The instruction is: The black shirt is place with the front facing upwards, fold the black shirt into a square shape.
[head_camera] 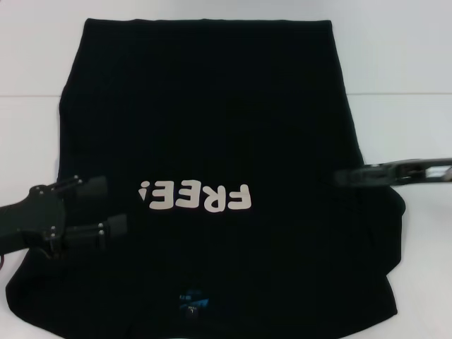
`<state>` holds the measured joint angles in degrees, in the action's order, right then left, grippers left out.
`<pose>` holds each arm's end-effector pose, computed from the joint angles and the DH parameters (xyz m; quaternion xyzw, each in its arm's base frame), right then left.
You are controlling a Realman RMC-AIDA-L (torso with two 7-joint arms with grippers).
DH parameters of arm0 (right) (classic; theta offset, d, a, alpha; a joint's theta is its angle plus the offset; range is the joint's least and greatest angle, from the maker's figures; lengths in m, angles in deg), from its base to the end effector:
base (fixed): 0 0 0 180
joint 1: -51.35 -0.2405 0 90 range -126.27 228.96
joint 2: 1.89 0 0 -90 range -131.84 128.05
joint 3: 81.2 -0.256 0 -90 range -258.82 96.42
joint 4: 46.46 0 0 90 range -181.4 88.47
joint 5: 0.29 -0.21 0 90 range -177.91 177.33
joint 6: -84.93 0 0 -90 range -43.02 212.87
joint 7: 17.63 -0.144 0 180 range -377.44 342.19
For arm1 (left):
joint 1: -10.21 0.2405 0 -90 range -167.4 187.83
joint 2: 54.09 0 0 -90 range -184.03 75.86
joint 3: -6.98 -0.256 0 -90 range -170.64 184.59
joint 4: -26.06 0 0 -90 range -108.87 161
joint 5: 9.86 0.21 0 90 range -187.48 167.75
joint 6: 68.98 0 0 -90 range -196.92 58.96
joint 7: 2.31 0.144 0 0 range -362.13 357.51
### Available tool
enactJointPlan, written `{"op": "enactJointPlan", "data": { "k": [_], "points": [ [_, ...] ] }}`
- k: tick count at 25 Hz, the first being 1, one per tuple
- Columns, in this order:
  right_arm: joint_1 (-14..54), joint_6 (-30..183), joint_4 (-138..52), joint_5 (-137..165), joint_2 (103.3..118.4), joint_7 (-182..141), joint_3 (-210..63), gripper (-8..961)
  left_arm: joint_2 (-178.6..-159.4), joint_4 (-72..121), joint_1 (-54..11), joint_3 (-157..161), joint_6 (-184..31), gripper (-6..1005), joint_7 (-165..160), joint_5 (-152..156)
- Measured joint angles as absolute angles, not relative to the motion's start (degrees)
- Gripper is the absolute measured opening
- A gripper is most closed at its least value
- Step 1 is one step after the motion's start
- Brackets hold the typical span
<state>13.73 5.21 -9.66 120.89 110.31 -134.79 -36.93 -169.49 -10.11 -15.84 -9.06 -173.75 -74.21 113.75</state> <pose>0.2626 0.3846 0.0322 -0.8655 0.4553 0.1588 0.1354 -0.3069 0.2864 0.0570 -0.9103 -0.2197 -0.3058 0.1717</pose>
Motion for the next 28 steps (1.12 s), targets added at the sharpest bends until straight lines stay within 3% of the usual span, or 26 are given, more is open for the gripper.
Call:
{"op": "enactJointPlan", "data": {
  "k": [5, 9, 13, 28],
  "points": [
    [11.0, -2.3, -7.0, 130.3, 104.81, -157.5, -36.9, 920, -169.69, -10.7, -15.5, -9.8, -173.5, 846, -71.5, 114.0],
    [8.7, -7.4, -6.4, 138.9, 103.13, -167.2, -37.3, 919, -169.71, -10.7, -15.3, -9.8, -173.2, 927, -69.6, 114.2],
    [7.1, -7.3, -5.8, 145.7, 103.19, -171.0, -37.3, 919, -169.73, -10.7, -15.2, -9.8, -172.1, 927, -69.4, 114.4],
    [3.8, 4.6, -14.4, 148.5, 106.18, -168.6, -36.2, 919, -170.10, -10.7, -15.3, -9.5, -170.3, 926, -70.2, 114.4]
  ]
}}
